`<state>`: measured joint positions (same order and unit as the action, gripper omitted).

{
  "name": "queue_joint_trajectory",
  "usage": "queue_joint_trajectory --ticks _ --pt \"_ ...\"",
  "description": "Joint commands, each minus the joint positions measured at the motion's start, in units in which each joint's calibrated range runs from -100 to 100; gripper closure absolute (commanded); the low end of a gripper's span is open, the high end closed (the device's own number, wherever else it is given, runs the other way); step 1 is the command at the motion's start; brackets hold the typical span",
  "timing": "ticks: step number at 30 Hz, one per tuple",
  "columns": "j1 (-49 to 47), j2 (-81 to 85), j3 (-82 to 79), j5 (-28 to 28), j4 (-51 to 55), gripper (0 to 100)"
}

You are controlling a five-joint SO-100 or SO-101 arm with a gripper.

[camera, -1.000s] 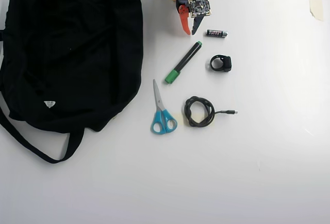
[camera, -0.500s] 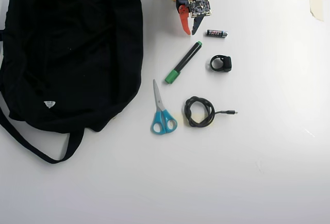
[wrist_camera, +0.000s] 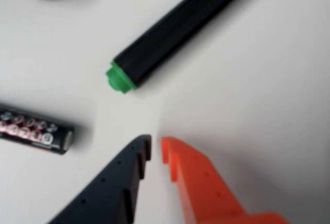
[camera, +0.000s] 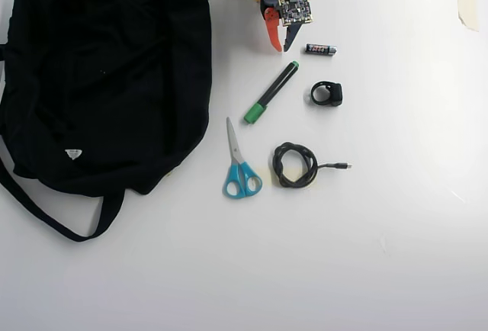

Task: Put the green marker into the black bag

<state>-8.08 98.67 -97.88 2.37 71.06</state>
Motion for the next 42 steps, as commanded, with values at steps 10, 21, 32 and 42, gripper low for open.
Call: queue_joint_trajectory --ticks 10,21,32,42 --pt "-0.15 0.83 -1.40 0.20 1.64 98" --pt "-0.37 0.83 -1.40 0.46 1.64 98" --pt "-0.37 -5.23 9.74 0.10 -13.78 98" --pt "-0.29 -34.94 36.33 0.10 -35.92 98"
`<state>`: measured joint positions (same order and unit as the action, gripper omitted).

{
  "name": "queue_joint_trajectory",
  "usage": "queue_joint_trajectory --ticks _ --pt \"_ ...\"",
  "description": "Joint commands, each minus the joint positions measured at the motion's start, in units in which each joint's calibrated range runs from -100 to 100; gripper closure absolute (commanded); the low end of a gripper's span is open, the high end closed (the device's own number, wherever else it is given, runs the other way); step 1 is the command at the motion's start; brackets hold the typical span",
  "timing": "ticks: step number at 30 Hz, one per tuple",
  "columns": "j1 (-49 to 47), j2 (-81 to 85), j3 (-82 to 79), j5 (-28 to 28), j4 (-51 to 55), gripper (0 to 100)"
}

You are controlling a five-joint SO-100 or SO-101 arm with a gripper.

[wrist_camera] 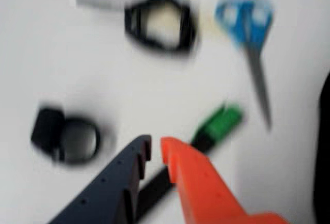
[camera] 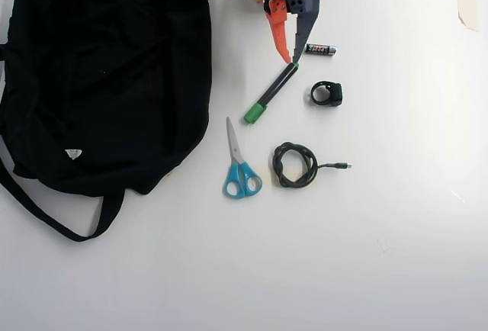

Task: Put the green marker into the black bag

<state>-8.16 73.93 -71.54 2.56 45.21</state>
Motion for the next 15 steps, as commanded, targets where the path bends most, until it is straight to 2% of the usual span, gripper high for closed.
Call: queue_joint_trajectory --ticks 1,10,15 --pt "-0.15 -13.02 11.52 -0.10 -12.57 98" --pt "-0.15 -37.67 21.32 -0.05 -42.20 98" --pt "0.15 -51.36 36.41 0.01 -47.45 98"
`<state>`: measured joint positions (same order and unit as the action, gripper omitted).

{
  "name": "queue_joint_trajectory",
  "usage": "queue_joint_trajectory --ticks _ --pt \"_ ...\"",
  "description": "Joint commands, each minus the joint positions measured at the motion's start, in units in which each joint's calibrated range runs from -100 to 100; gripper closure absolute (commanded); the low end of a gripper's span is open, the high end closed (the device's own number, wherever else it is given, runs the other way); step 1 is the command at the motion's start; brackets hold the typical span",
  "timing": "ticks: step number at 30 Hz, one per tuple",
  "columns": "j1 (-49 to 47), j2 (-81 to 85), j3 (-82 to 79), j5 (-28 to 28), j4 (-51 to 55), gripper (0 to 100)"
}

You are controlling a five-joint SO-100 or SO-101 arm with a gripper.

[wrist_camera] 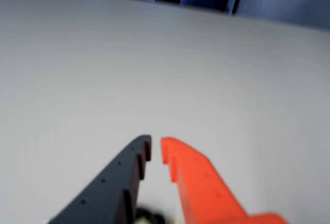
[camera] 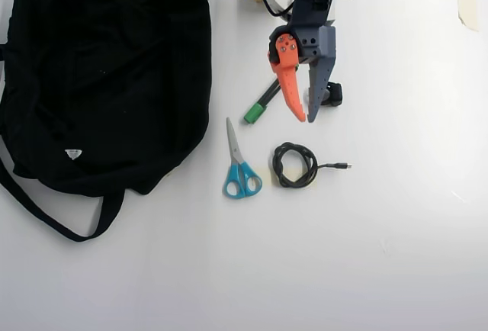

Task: Put the green marker into the black bag

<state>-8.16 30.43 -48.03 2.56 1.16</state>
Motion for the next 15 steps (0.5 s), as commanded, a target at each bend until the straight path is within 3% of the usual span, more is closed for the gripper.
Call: queue_joint_trajectory --ticks 1,7,12,15 --pt "0.23 -9.85 16.32 0.01 -3.14 98" --pt "0.75 -18.81 30.60 0.01 -2.02 98" --pt "1.05 -24.12 43.27 -0.52 7.88 98" --pt "1.20 -27.19 50.82 -4.14 13.14 98"
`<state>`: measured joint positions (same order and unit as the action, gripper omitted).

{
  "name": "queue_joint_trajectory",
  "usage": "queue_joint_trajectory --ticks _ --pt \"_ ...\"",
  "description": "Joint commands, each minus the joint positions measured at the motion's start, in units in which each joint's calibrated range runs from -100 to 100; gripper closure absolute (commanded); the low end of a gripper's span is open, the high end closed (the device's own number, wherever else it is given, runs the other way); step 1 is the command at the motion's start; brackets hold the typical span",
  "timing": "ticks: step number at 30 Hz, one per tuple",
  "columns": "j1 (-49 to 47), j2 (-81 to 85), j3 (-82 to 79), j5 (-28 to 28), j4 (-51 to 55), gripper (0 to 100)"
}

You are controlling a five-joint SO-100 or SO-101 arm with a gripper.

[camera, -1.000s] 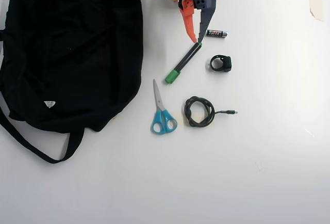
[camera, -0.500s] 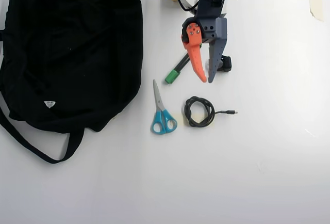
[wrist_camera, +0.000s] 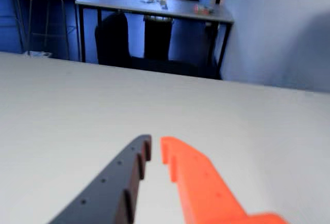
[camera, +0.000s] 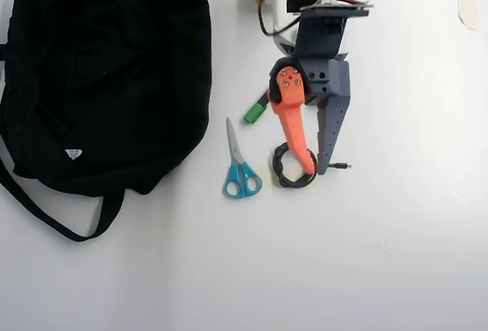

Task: Put the green marker into the black bag

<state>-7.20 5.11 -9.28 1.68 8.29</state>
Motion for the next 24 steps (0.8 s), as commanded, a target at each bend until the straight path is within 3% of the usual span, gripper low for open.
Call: queue_joint_trajectory --ticks 1,24 --pt "0.92 -3.20 14.85 -4.67 8.34 98" --pt "0.92 -2.37 10.62 -4.36 8.85 98"
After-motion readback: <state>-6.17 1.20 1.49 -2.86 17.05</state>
